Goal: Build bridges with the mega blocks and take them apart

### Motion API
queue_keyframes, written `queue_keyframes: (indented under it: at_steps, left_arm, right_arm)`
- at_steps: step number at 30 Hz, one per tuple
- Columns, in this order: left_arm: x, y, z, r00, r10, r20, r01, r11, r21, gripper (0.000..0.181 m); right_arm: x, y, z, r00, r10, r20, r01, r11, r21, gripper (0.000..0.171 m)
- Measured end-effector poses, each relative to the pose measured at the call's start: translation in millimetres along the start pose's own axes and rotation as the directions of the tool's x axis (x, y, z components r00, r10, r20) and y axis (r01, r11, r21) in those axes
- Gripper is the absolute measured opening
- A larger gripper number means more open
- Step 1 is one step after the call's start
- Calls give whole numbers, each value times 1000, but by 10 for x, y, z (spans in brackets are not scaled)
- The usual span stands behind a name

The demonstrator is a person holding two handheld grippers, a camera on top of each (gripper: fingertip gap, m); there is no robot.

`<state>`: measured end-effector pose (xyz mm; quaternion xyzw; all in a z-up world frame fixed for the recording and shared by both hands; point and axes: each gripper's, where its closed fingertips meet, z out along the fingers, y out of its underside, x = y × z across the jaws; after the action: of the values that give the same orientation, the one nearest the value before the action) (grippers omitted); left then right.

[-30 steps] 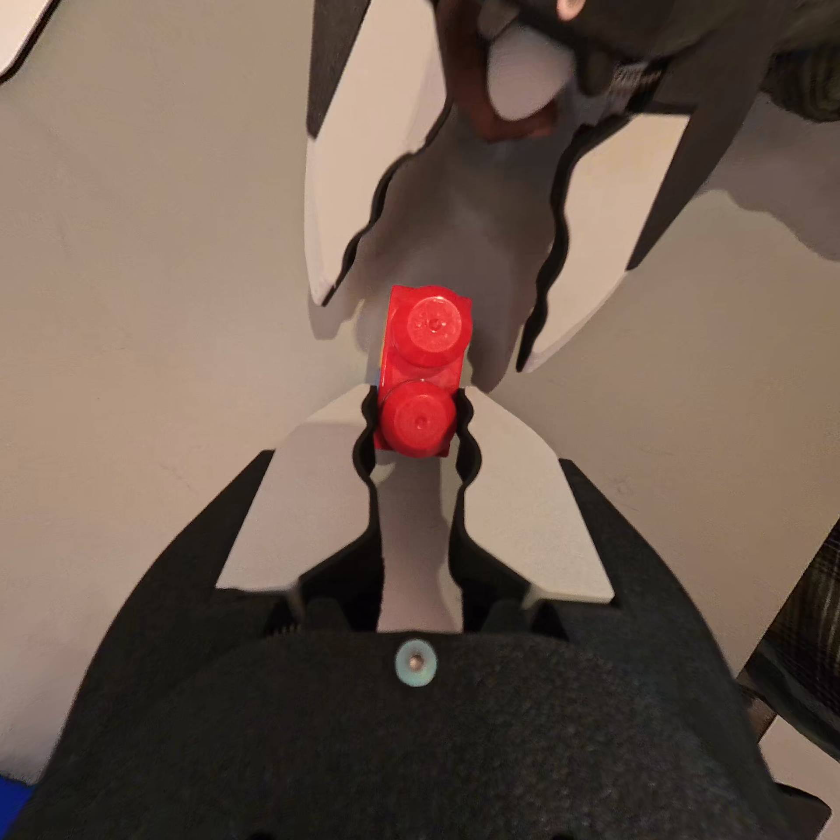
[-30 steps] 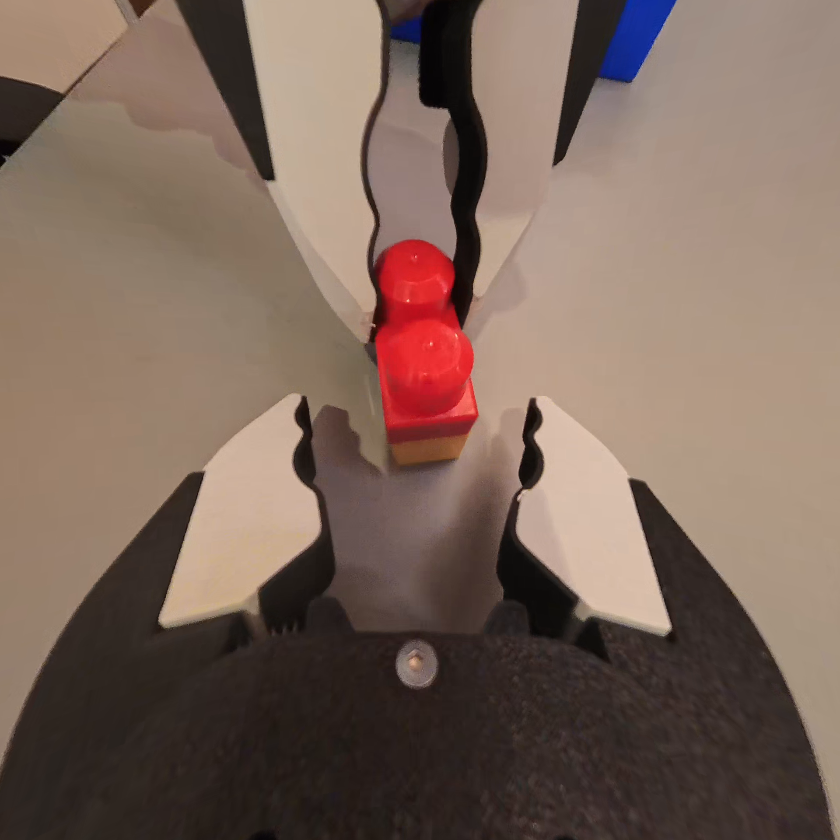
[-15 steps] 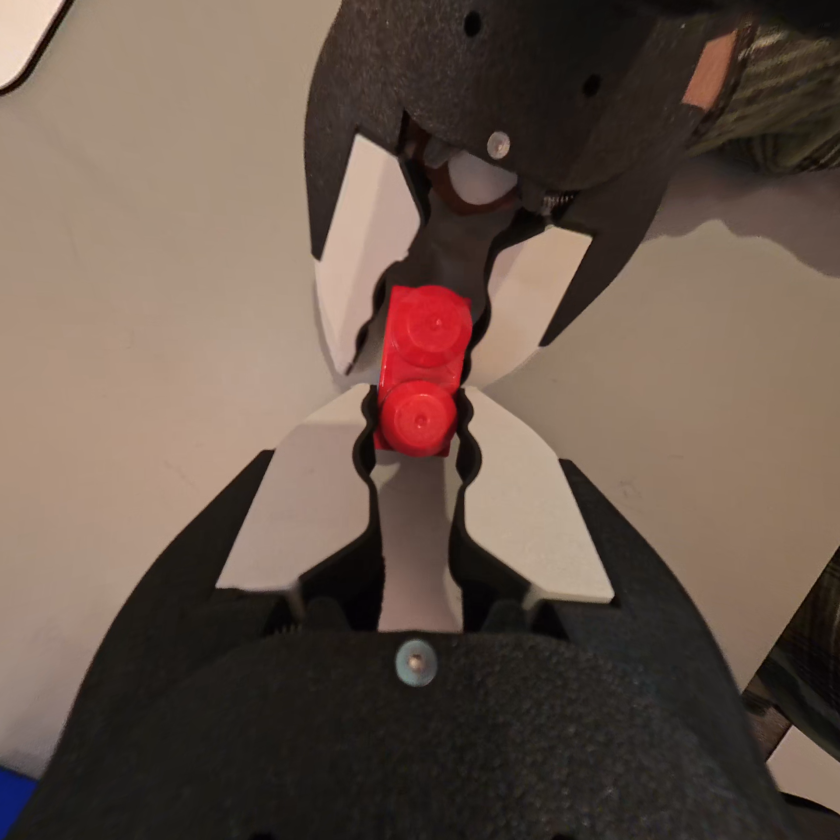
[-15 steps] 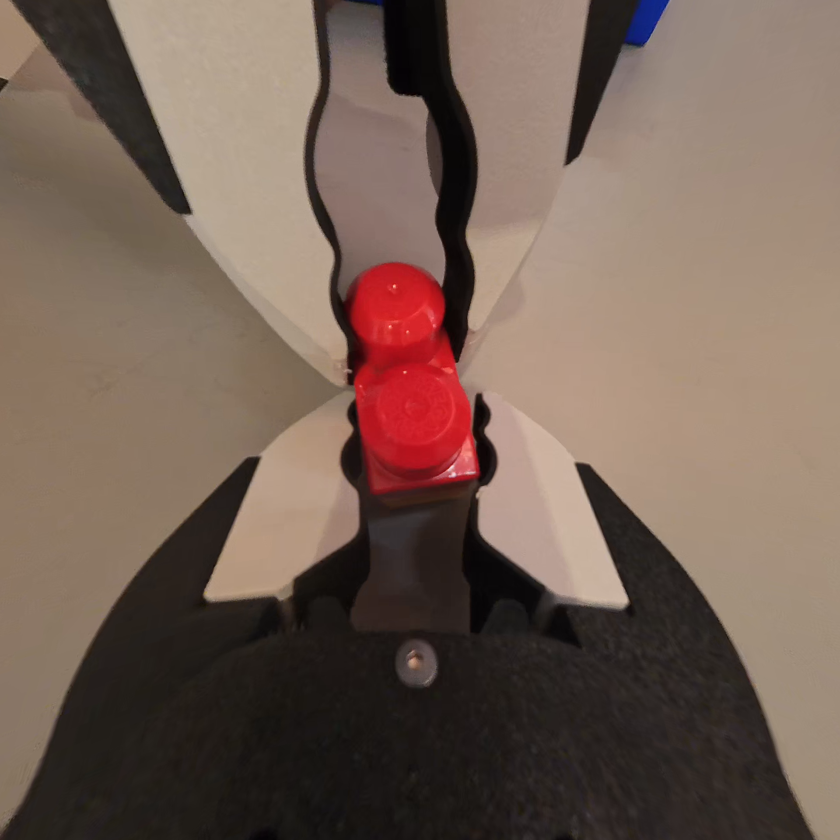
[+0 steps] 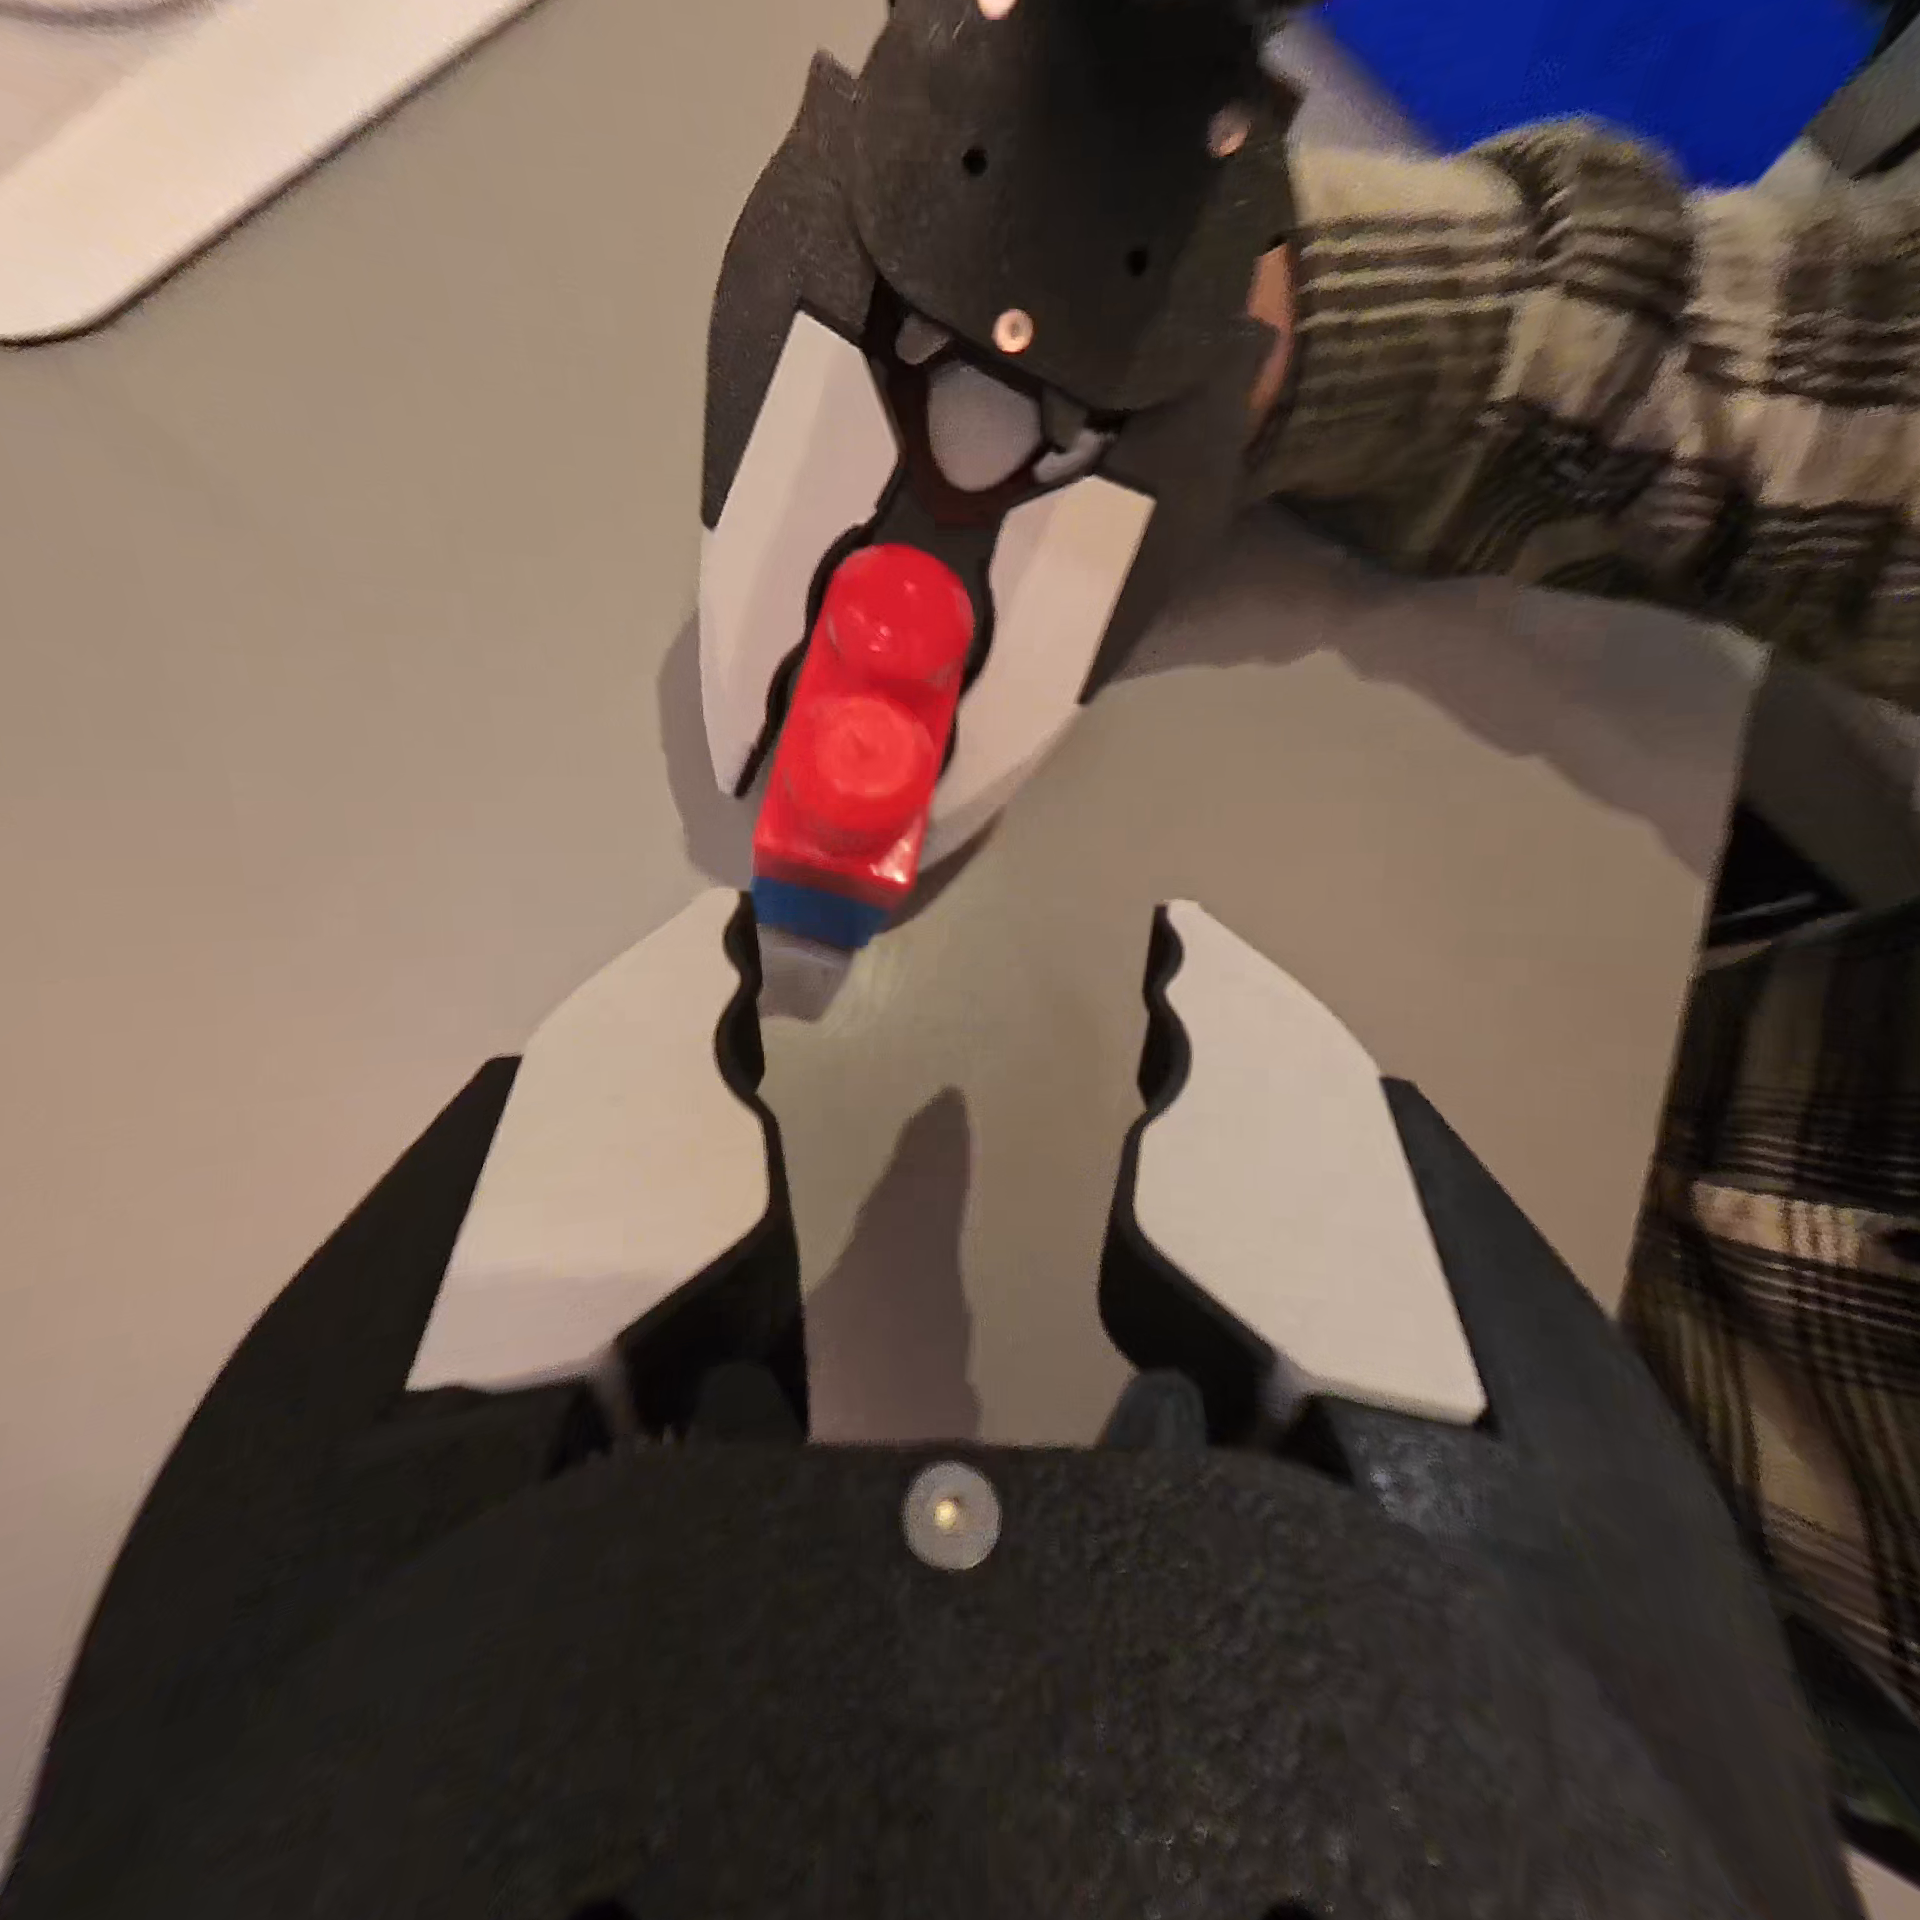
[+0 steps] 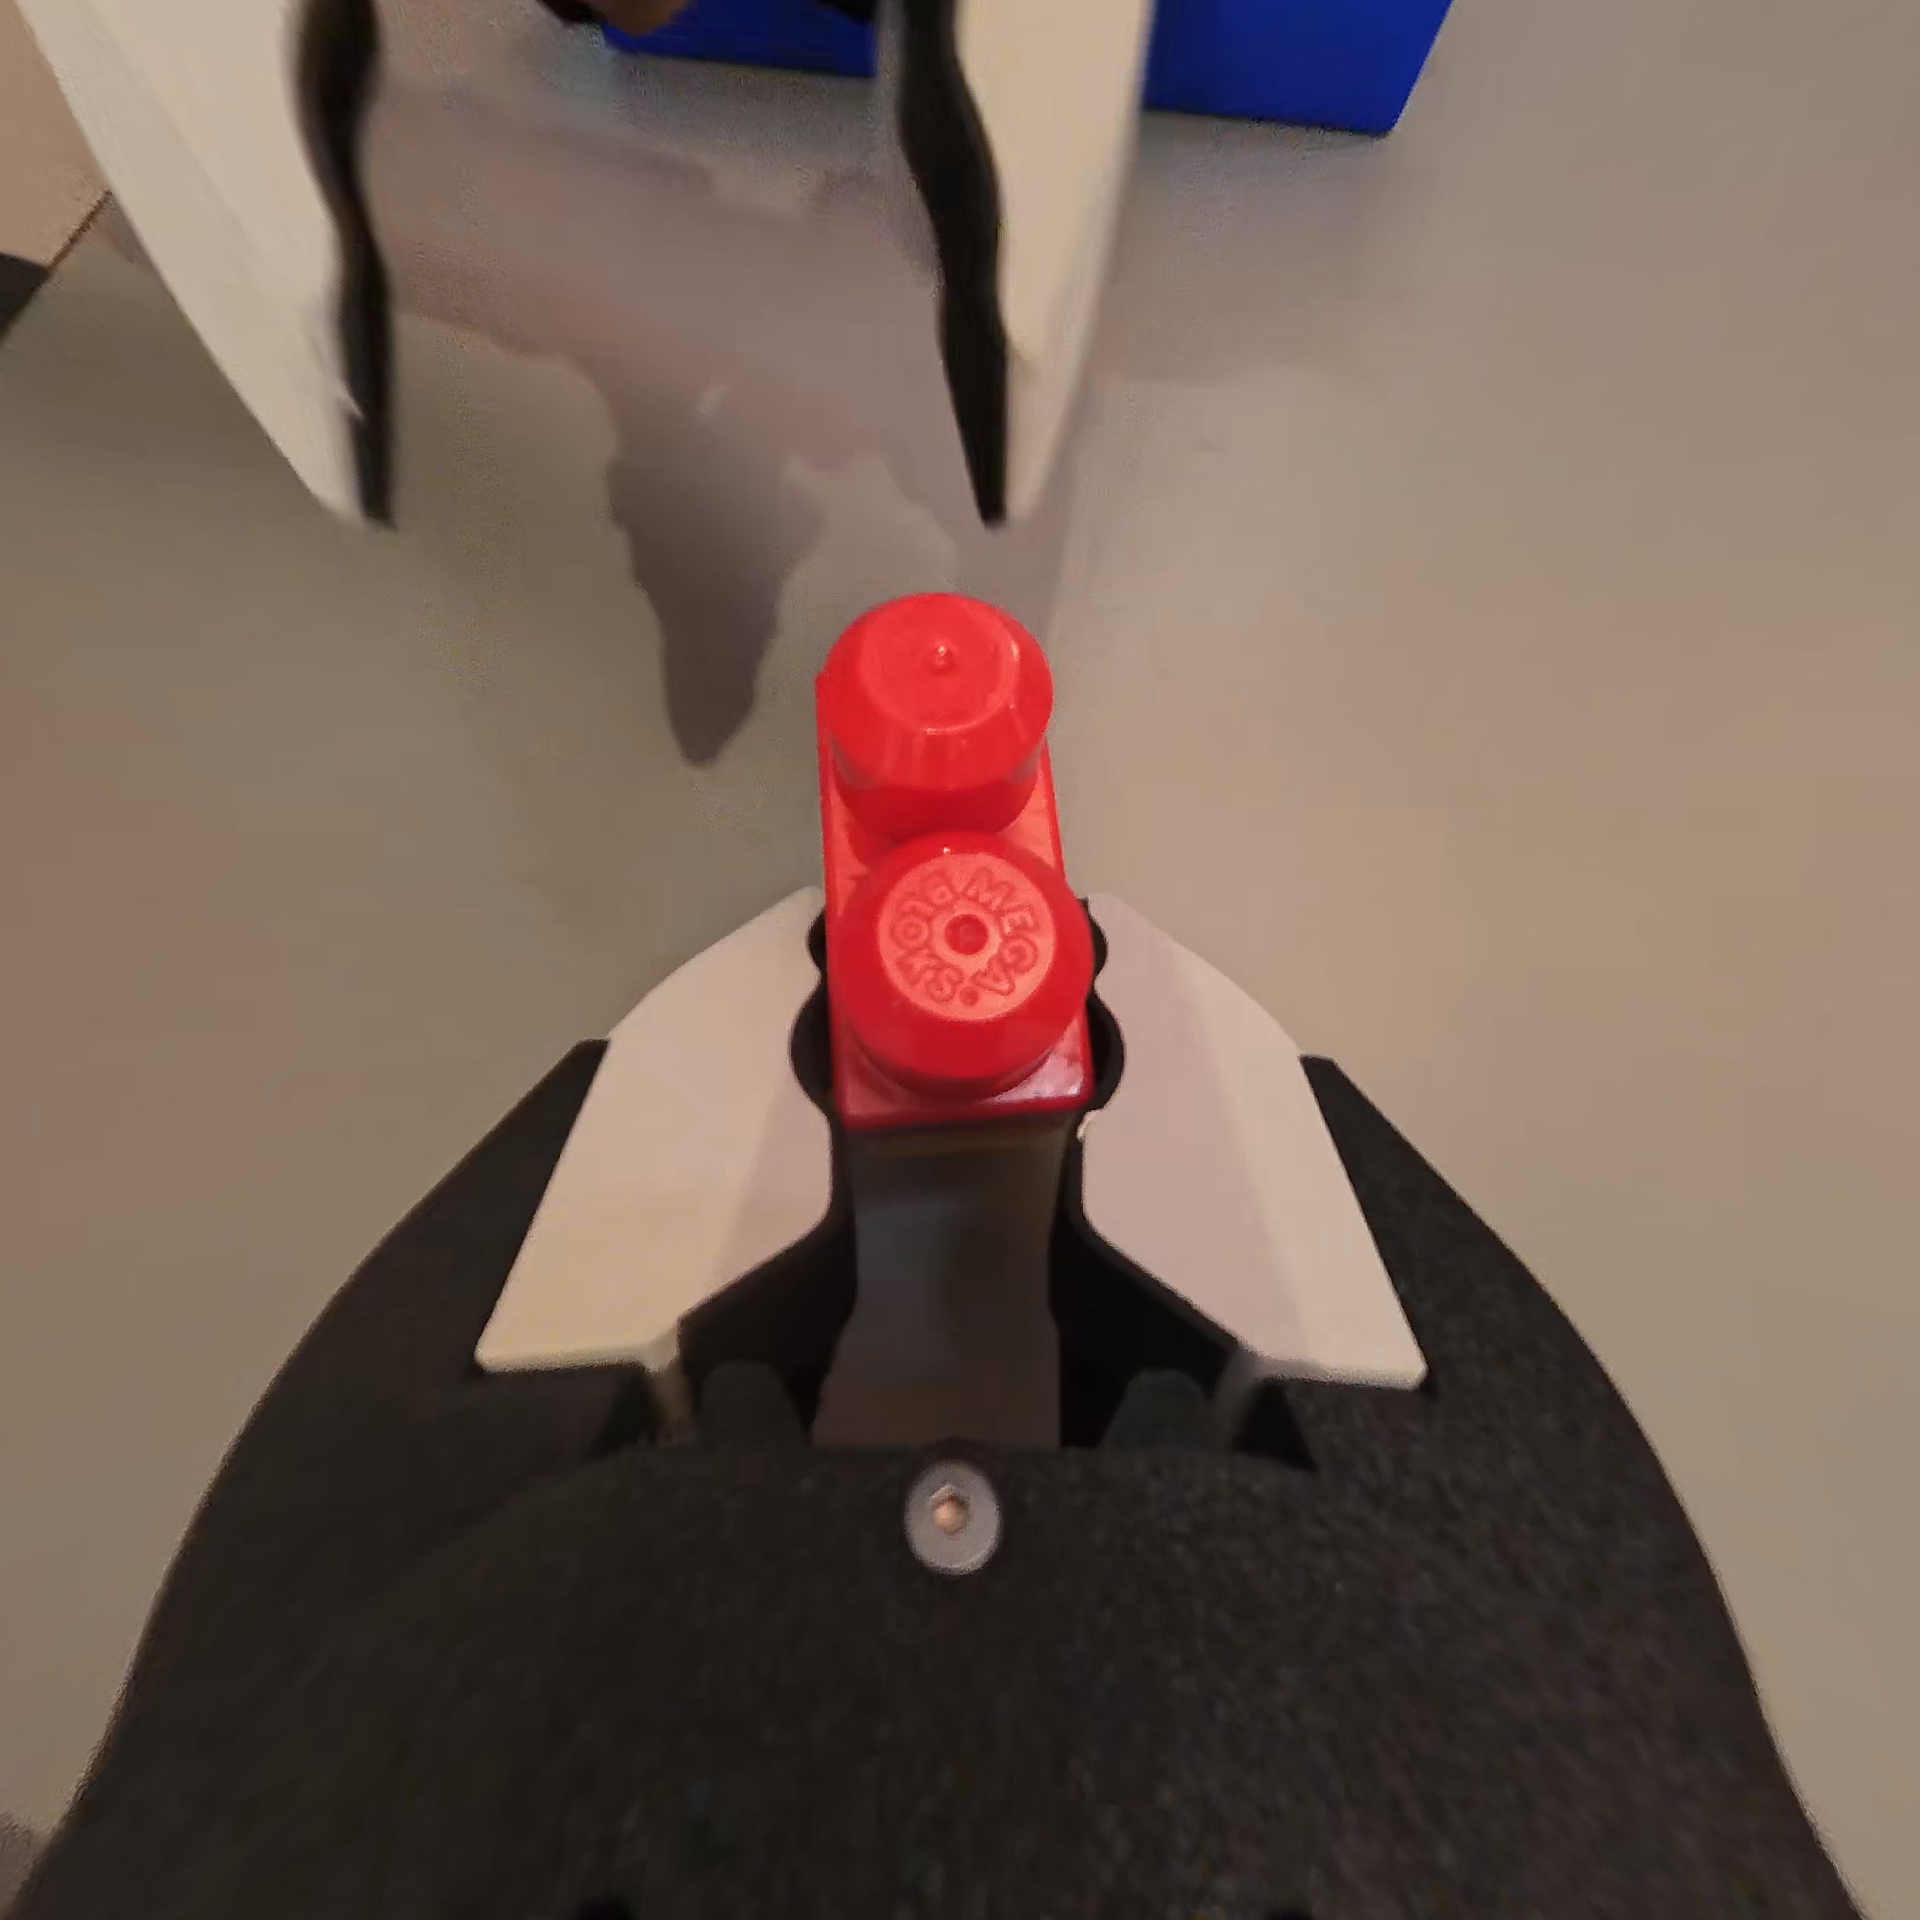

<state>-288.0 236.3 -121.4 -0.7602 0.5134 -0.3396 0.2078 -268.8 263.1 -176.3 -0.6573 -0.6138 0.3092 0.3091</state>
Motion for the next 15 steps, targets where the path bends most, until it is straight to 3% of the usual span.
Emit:
queue_keyframes:
  at_steps: [7, 15]
  left_arm:
    - [486, 35, -551, 999, 4, -33, 5, 956, 295, 71]
    - [1222, 176, -620, 989, 88, -118, -36, 922, 384, 65]
  right_arm:
    - [-43, -130, -483, 999, 33, -28, -33, 999, 10, 41]
    - [-159, -189, -1373, 990, 14, -139, -19, 999, -34, 41]
